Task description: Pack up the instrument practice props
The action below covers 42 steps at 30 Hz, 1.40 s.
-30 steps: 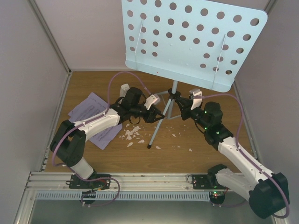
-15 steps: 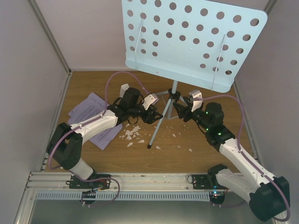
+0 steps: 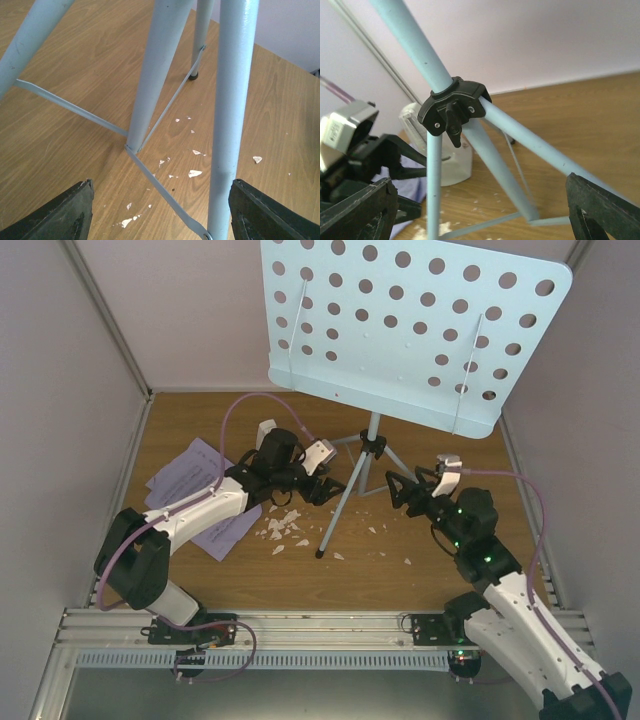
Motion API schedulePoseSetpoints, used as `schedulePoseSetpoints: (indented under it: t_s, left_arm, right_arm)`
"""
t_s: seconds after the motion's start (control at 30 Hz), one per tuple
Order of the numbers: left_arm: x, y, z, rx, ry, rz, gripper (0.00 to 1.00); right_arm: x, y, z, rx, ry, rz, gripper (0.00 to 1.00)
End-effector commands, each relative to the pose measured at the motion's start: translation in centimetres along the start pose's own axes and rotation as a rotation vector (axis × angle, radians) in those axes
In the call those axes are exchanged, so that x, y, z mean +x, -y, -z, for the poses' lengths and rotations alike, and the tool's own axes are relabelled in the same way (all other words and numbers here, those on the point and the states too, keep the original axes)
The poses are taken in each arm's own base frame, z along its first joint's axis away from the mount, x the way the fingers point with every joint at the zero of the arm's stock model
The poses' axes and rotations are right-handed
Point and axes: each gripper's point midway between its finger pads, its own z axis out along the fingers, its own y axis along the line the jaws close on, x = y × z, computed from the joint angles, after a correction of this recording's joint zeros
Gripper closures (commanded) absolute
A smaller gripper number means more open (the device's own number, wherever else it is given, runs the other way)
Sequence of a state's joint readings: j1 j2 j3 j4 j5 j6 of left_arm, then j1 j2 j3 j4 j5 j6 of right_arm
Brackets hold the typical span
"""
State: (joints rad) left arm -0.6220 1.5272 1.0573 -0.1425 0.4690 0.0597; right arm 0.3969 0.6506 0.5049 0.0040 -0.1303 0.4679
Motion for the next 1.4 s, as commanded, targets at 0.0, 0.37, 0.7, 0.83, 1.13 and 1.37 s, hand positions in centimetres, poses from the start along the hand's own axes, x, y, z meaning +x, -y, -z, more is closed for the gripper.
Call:
schedulePoseSetpoints:
  t_s: [0.0,0.37,0.7,0.83,1.13,1.37]
  left_arm:
    - [-1.3,0.0,-0.1,-0.025,0.023,-0.002,0.26]
    - [-1.4,-0.3,0.0,-0.071,0.011,0.021,0.28]
    - [-1.4,-0.4,-0.1,-0.076,0.01,0.032,0.28]
    - [-1.4,-0.3,-0.1,-0.075,0.011,0.032,0.28]
    - [-1.5,-0.4,0.0,-0.098,0.008,0.022,0.28]
    - [-1.2,0.1,-0.4,-0.102,-0.008,0.002,0.28]
  right_arm:
    - [0.1,0.1,0.8,0.015,-0.012,-0.361,0.09]
    - [-0.1,-2.1,-1.8,-0.153,-0.038,-0.844,0.13]
    - [-0.9,-1.9,-3.5,-0.191,-0.018,-1.137,0.12]
    - [-1.1,-1.7,-3.9,-0.192,-0.01,-1.23,0.14]
    - [-0.1,-0.9,-4.8,-0.145,-0.033,-1.378,0.24]
    - [0.4,-1.1,-5.7,-0.133,-0.076,-1.441,0.31]
